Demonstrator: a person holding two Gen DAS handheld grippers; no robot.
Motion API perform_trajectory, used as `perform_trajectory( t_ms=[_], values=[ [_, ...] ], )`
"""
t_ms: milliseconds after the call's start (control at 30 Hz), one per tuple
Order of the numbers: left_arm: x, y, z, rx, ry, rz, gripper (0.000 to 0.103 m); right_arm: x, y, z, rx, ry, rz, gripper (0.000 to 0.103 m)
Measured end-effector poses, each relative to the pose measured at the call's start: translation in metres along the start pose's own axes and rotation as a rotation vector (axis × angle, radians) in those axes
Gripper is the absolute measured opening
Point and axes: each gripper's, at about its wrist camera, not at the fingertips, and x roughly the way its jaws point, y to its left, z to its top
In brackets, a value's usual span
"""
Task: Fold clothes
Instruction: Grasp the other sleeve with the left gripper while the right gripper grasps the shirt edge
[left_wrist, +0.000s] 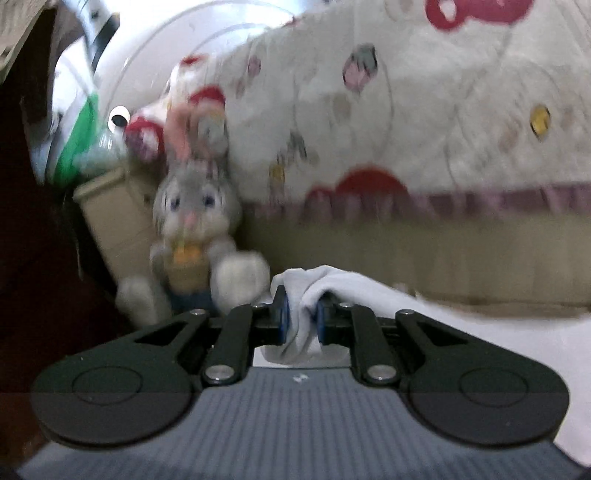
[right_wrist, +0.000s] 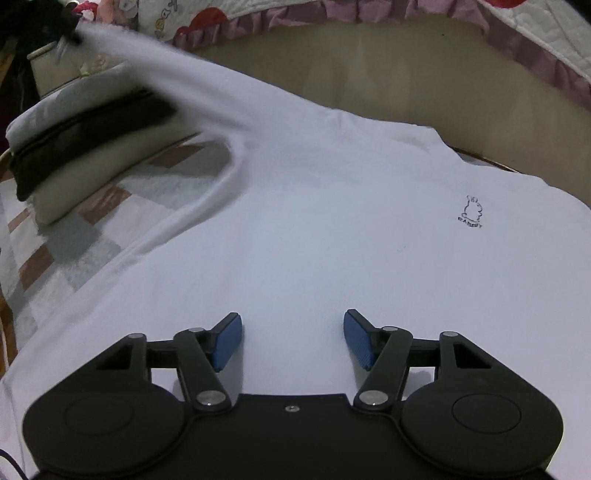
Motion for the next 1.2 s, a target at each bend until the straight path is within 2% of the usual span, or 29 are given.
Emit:
perform_trajectory(
  t_ms=[100,200,233,300,333,367,433,467,567,700,833,967,1000,1067,1100,1133,1167,1200],
  values=[
    [0.024,0.004,0.023,0.041,-0.004,-0.018,0.015,0.000,0.000,-0.001,-0.005,-0.001,0.000,0.067],
    [0.042,-0.002,0.014,0.119,0.036,0.011,0.021,0.000,0.004,0.000,-0.024,0.011,-0.006,0.070],
    [0.042,-0.001,0.007,0.113,0.044,0.021,0.021,0.001,0.004,0.001,-0.031,0.021,-0.007,0.072],
    [0.038,0.008,-0.010,0.038,0.058,0.023,0.021,0.002,0.005,0.005,-0.037,0.048,-0.008,0.072],
    [0.035,0.014,-0.020,-0.016,0.079,0.025,0.025,0.002,0.005,0.009,-0.035,0.072,-0.003,0.072],
    [0.033,0.020,-0.031,-0.070,0.103,0.028,0.034,0.002,0.004,0.012,-0.036,0.102,0.006,0.072],
    [0.028,0.034,-0.055,-0.170,0.117,0.033,0.046,0.002,-0.011,0.040,-0.032,0.092,0.035,0.072],
    [0.028,0.038,-0.063,-0.199,0.123,0.030,0.048,0.002,-0.018,0.056,-0.029,0.083,0.050,0.072],
    [0.033,0.044,-0.062,-0.166,0.132,-0.006,0.048,0.002,-0.042,0.102,-0.022,0.054,0.095,0.072],
    [0.034,0.052,-0.065,-0.218,0.126,-0.033,0.048,0.002,-0.074,0.163,-0.013,0.016,0.155,0.072],
    [0.038,0.048,-0.068,-0.211,0.129,-0.032,0.046,0.061,-0.113,0.209,-0.051,0.068,0.076,0.072],
    [0.039,0.044,-0.069,-0.195,0.116,-0.024,0.045,0.118,-0.113,0.216,-0.250,0.146,-0.076,0.072],
    [0.040,0.044,-0.069,-0.194,0.113,-0.021,0.045,0.130,-0.112,0.214,-0.276,0.164,-0.098,0.072],
    [0.042,0.042,-0.068,-0.191,0.106,-0.015,0.044,0.150,-0.113,0.207,-0.264,0.214,-0.075,0.072],
    [0.042,0.041,-0.068,-0.187,0.097,-0.014,0.044,0.157,-0.113,0.204,-0.251,0.228,-0.049,0.070],
    [0.041,0.040,-0.068,-0.184,0.088,-0.014,0.041,0.155,-0.117,0.202,-0.234,0.175,-0.024,0.060],
    [0.041,0.039,-0.068,-0.183,0.079,-0.014,0.038,0.153,-0.118,0.203,-0.225,0.146,-0.010,0.041],
    [0.041,0.039,-0.068,-0.187,0.070,-0.015,0.036,0.151,-0.119,0.205,-0.218,0.130,0.002,0.006]
  ],
)
